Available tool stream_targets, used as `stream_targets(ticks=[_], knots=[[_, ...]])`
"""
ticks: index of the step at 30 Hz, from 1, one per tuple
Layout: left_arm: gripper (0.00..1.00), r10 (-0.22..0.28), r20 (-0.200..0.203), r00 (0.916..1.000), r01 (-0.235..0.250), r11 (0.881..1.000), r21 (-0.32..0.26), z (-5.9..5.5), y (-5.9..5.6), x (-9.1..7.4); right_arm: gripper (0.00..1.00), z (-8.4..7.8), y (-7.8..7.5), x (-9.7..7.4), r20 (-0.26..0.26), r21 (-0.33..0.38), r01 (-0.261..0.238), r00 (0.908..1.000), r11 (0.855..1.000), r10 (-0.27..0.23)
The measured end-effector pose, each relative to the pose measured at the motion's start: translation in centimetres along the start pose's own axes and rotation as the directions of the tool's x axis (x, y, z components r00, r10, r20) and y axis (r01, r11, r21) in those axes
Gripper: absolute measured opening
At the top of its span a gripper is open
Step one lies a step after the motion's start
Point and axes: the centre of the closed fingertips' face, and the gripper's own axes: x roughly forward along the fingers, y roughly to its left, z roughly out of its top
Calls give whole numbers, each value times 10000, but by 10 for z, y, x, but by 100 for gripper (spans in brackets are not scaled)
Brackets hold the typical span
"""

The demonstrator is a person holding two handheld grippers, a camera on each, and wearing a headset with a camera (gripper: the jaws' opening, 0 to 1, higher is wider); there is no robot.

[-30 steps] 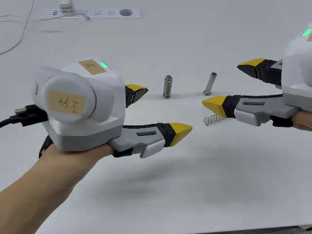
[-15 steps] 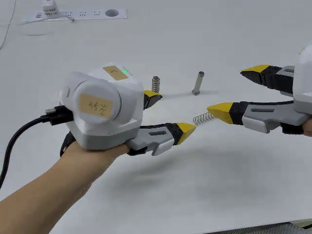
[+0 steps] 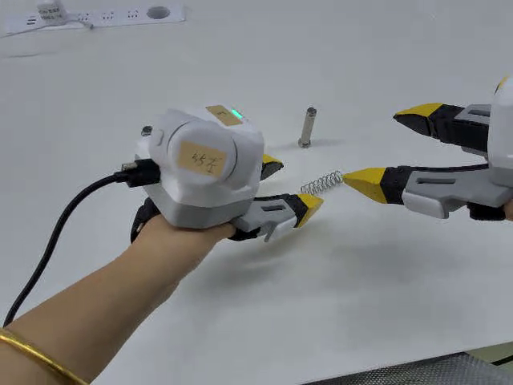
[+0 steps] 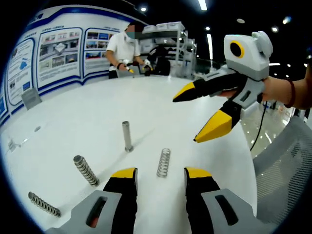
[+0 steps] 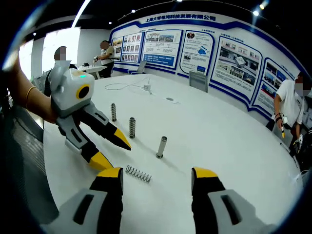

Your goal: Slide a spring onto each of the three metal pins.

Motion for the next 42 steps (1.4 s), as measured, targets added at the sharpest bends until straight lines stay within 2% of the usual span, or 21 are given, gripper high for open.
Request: stream_targets(ticks=[3, 9, 14, 18, 22, 31, 38, 42], knots=[[36, 29, -258, 9997, -26, 9999, 127, -5, 2, 7, 57, -3, 0, 0, -39, 16, 4, 10000, 10000, -4], [30, -123, -435, 9990, 128, 9998, 117, -13, -1, 17, 56, -7, -1, 1, -87, 137, 66, 9999, 9999, -65], [24, -197, -497, 9986, 209, 9995, 248, -13, -2, 23, 55, -8, -1, 2, -77, 229, 110, 9999, 9997, -109], [20, -345, -384, 9987, 360, 9986, 388, -10, -3, 25, 54, -9, -1, 2, -83, 294, 121, 9999, 9995, -118], [17, -370, -516, 9980, 404, 9970, 660, -12, -3, 27, 54, -9, -1, 3, -59, 364, 129, 9999, 9993, -127], [11, -354, -522, 9980, 393, 9965, 743, -12, -5, 28, 52, -10, -2, 5, -61, 637, 160, 9999, 9978, -156], [10, -264, -522, 9983, 289, 9984, 478, -13, -2, 23, 51, -5, -1, 6, 58, 868, 128, 9999, 9961, -133], [10, -191, -187, 9996, 199, 9989, 415, -8, 1, 16, 51, 0, 0, 7, 146, 878, 56, 9999, 9961, -69]])
